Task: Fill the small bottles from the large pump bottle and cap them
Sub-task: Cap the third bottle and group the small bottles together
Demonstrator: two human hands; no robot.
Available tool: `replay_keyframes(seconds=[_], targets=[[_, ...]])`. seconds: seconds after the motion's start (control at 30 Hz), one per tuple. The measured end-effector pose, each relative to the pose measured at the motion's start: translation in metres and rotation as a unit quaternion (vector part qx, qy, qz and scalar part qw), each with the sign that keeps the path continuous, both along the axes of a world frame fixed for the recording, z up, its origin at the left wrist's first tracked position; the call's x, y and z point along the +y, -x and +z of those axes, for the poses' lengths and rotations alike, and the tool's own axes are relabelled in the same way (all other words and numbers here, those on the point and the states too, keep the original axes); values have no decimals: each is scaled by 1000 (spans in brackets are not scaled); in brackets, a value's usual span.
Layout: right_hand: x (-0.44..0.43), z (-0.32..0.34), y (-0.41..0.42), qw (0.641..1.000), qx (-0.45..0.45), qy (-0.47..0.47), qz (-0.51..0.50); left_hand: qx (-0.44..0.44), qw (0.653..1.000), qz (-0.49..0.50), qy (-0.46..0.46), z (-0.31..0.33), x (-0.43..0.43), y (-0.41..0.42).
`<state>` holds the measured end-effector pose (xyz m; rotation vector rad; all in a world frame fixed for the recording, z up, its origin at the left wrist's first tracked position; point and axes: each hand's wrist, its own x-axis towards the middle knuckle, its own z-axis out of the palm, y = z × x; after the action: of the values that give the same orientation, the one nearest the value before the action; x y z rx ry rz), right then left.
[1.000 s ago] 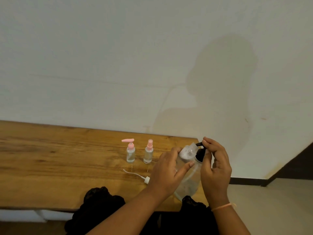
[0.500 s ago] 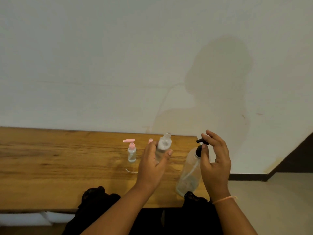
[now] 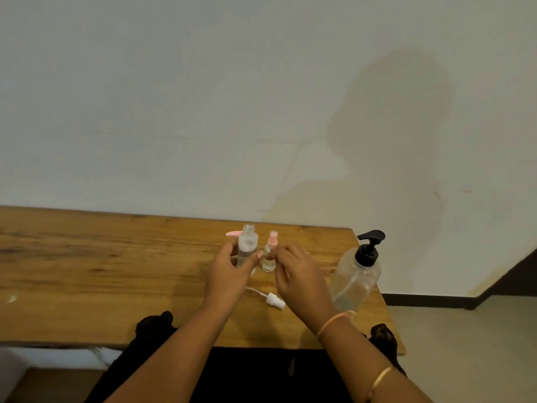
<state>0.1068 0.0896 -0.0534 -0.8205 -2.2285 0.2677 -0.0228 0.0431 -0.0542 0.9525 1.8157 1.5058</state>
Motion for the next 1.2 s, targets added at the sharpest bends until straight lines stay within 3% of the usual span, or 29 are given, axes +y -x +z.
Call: replay_keyframes(seconds=[0.17,0.3,0.67,0.83,1.0,1.07,1.2], targets=[[18,-21,10,961,-208,172,-62,-23,1000,14,14,2,-1,9],[23,-38,18,923,-312,213,-74,-33,999,15,31,0,1,17],[29,-62,22,891,-385,226,-82,-9,999,11,52,-2,7,20],[30,-55,21,891,-371,251,-74,2,998,10,60,-5,5,22],[22,-16,10,911,-283,295,-56,15,997,12,69,-5,3,26],[15,-2,2,925,-220,304,-59,17,997,9,69,-6,2,30],[3,23,-9,952,-8,305,-33,15,997,10,69,-10,1,35]])
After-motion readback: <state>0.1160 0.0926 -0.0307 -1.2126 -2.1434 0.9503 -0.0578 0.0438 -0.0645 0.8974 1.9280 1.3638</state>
